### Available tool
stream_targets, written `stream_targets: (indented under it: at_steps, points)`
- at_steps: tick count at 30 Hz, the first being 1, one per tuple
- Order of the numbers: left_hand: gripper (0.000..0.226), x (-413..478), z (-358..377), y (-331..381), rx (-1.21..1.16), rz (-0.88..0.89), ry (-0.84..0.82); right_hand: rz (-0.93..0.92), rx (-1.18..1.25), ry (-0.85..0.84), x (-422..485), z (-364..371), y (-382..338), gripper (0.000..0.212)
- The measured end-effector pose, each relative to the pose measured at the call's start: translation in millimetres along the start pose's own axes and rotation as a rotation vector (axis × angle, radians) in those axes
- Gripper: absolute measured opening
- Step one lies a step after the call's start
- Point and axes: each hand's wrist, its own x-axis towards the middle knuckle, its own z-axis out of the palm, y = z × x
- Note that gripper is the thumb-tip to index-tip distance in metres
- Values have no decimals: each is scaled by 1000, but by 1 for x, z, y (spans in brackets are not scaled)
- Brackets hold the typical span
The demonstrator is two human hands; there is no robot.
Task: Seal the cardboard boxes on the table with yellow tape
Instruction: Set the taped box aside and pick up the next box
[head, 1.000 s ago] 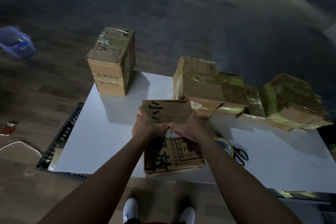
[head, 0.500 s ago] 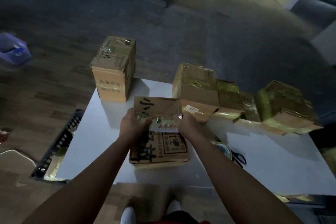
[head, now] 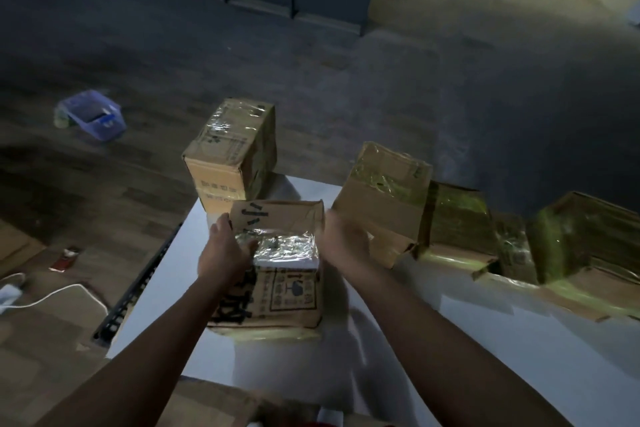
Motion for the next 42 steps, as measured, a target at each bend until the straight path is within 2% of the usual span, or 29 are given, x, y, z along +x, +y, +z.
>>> stream_targets:
  at_steps: [1,3,5,8,11,13,16,18,24,28,32,42]
  points:
    - [60,-5,2,6,98,58,42,-67,-43,47,9,-2,3,25]
    - [54,-20,10,25,343,248,67,-197,-165,19,27,-7,13,34]
    - [55,-35,22,48,545,378,-94,-217,-223,-111,42,-7,26,45]
    - [98,-57,37,68,675,385,-442,-215,-157,-191,52,-3,44,44]
    - [127,-77,41,63,758,424,-586,-279,-184,-199,59,-6,57,45]
    - [129,-85,40,54,821,445,-572,-270,-182,-189,64,-10,67,52]
    - [108,-85,41,48,788,434,-507,-214,-149,-184,62,-10,74,65]
    - [103,-80,41,49,781,448,-500,-223,-181,-189,58,-9,75,64]
    - [113,-41,36,58,807,530,-520,-255,-247,-158,51,-9,77,63]
    - [102,-14,41,66,808,637,-452,-233,-293,-120,45,-1,75,67]
    - [100,10,51,78,832,691,-405,-183,-277,-159,45,3,74,70]
    - [92,61,67,105,853,668,-305,-109,-223,-198,31,-12,54,57]
